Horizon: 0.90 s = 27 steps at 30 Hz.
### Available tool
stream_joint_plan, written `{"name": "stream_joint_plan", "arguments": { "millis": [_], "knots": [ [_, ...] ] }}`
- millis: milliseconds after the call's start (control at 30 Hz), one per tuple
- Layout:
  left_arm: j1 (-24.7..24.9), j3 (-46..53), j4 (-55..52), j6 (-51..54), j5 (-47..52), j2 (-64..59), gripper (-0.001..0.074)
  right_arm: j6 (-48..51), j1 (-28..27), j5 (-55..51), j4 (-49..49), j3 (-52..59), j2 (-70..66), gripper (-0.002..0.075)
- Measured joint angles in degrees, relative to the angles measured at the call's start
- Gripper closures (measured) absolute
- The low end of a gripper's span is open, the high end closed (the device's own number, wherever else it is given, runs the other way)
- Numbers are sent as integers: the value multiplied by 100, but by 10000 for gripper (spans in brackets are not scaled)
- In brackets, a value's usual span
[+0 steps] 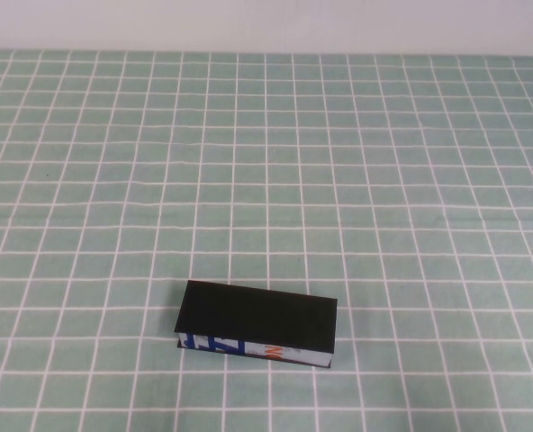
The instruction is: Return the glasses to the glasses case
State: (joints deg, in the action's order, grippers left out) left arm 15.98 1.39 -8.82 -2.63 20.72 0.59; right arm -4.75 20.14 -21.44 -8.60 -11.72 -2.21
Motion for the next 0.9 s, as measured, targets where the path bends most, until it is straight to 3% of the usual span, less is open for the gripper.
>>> {"name": "stream_joint_plan", "arguments": {
  "millis": [233, 333, 567, 900],
  "knots": [
    [0, 0, -14, -13, 0, 3, 737, 0, -925, 1135, 76, 1233, 267, 737],
    [0, 0, -14, -25, 0, 3, 737, 0, -1142, 1046, 188, 1324, 267, 737],
    [0, 0, -14, -34, 0, 3, 737, 0, -1171, 97, 299, 1324, 267, 737],
    [0, 0, -14, -46, 0, 3, 737, 0, -1171, 7, 456, 1306, 267, 737]
  ]
}}
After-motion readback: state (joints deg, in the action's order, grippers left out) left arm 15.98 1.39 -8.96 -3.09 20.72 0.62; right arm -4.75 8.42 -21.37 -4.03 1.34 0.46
